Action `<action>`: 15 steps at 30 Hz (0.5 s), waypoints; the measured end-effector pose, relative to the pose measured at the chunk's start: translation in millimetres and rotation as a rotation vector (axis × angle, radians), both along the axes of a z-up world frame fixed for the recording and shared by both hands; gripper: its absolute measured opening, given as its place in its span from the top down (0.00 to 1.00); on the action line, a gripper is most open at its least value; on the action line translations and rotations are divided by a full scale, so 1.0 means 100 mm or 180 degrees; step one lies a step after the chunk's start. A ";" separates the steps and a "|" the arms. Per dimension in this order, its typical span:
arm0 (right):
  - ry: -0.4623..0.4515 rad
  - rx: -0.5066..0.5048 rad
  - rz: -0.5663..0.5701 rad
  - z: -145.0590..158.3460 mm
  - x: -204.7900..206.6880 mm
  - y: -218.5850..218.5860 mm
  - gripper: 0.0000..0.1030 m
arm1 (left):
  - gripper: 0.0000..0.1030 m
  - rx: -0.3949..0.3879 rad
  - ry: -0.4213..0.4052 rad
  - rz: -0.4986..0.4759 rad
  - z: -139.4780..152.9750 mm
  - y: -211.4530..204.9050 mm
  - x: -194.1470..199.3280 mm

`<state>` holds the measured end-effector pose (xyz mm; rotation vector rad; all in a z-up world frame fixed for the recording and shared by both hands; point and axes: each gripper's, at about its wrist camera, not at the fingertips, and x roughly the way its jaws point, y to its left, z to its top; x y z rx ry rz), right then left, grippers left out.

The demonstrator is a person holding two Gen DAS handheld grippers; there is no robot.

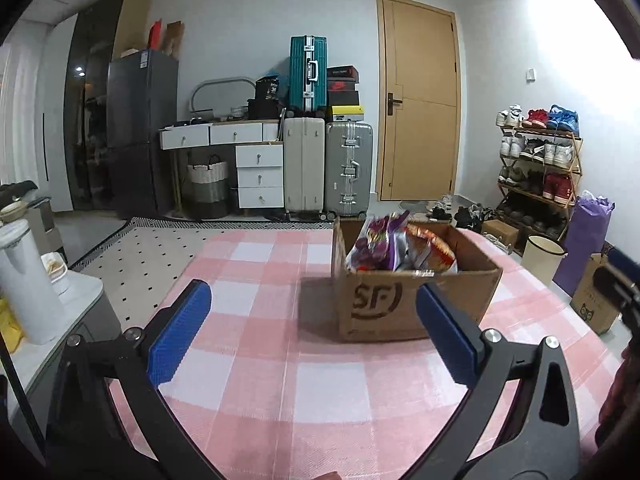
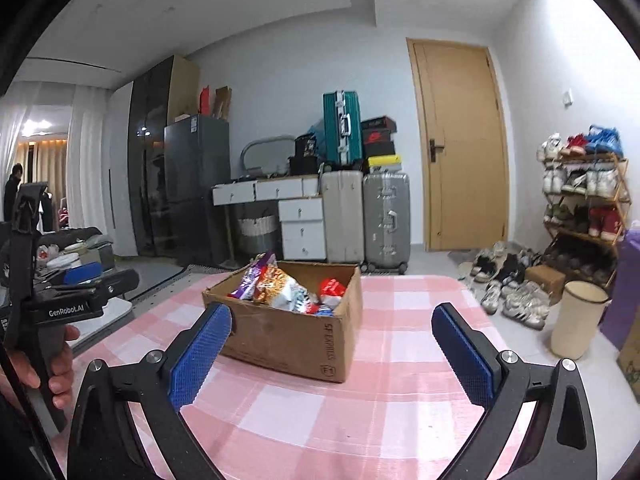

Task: Organize snacks

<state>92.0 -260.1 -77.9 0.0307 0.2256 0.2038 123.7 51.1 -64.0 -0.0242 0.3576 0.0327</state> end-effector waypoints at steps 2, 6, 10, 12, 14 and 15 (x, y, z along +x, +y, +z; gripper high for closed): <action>-0.0027 -0.0008 -0.0019 -0.04 -0.06 -0.03 0.01 | 0.01 -0.0011 0.0014 0.0043 -0.08 0.03 -0.03; -0.0184 -0.0130 -0.0003 -0.11 -0.18 -0.01 0.01 | 0.01 -0.0025 -0.0085 0.0089 -0.23 0.04 -0.06; -0.0251 -0.0283 -0.0014 -0.21 -0.20 0.02 0.01 | 0.01 0.0009 -0.0128 0.0125 -0.37 0.03 -0.07; -0.0213 -0.0240 -0.0002 -0.23 -0.21 0.03 0.01 | 0.01 0.0088 -0.0170 0.0152 -0.39 -0.02 -0.05; -0.0132 -0.0205 -0.0010 -0.25 -0.17 0.01 0.01 | 0.01 0.0116 -0.0192 0.0191 -0.44 -0.03 -0.05; -0.0116 -0.0176 0.0002 -0.26 -0.17 0.00 0.01 | 0.01 0.0092 -0.0196 0.0187 -0.46 -0.02 -0.04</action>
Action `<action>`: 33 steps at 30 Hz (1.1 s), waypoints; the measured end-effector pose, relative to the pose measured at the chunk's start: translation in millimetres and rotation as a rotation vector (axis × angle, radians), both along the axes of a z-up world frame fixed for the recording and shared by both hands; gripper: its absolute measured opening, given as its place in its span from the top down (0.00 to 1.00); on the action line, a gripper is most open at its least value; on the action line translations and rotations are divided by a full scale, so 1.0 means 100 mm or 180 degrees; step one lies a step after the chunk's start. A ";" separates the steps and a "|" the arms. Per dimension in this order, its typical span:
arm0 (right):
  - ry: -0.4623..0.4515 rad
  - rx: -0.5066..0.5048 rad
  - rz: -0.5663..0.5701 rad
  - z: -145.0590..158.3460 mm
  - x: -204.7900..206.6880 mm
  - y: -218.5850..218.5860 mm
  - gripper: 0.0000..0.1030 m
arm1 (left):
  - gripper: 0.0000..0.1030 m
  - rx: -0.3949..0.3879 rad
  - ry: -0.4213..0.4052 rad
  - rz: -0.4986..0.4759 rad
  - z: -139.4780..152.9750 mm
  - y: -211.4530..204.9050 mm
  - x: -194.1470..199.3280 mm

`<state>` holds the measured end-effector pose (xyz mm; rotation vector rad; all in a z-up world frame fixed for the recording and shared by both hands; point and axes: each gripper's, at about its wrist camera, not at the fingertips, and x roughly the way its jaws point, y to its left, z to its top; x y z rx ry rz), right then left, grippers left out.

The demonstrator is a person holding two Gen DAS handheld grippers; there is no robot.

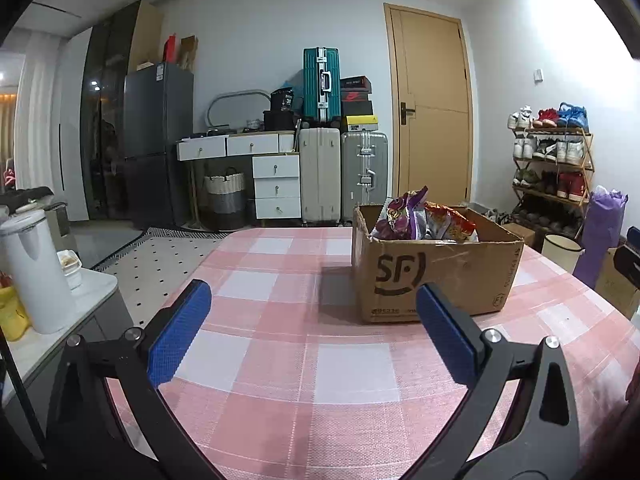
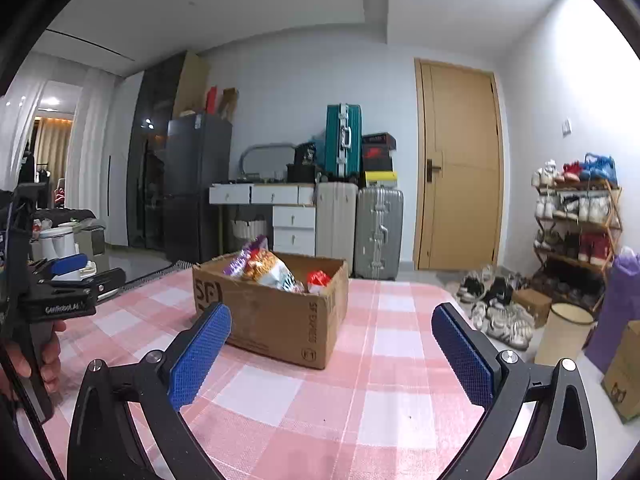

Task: Organize snacks

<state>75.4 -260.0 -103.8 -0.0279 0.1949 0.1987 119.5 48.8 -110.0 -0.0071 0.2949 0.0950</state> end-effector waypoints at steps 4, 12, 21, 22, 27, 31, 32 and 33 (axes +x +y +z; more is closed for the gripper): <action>0.0155 0.0103 0.0048 -0.05 0.08 -0.05 0.01 | 0.01 -0.0053 0.0105 0.0026 -0.03 0.04 0.09; 0.0404 -0.0002 0.0083 -0.12 0.30 0.03 0.01 | 0.01 -0.0039 0.0120 -0.0133 -0.06 0.00 0.15; 0.0435 -0.0011 0.0081 -0.15 0.36 0.04 0.00 | 0.01 -0.0044 0.0118 -0.0167 -0.08 -0.02 0.15; 0.0434 -0.0012 0.0080 -0.14 0.35 0.04 0.00 | 0.01 -0.0042 0.0116 -0.0169 -0.08 -0.02 0.14; 0.0430 -0.0013 0.0081 -0.14 0.34 0.04 0.00 | 0.01 -0.0044 0.0117 -0.0168 -0.08 -0.01 0.15; 0.0432 -0.0012 0.0084 -0.15 0.36 0.04 0.00 | 0.01 -0.0043 0.0115 -0.0168 -0.08 -0.01 0.14; 0.0432 -0.0012 0.0086 -0.15 0.36 0.04 0.00 | 0.01 -0.0043 0.0115 -0.0169 -0.09 -0.02 0.15; 0.0432 -0.0012 0.0085 -0.15 0.36 0.04 0.00 | 0.01 -0.0044 0.0115 -0.0168 -0.08 -0.02 0.15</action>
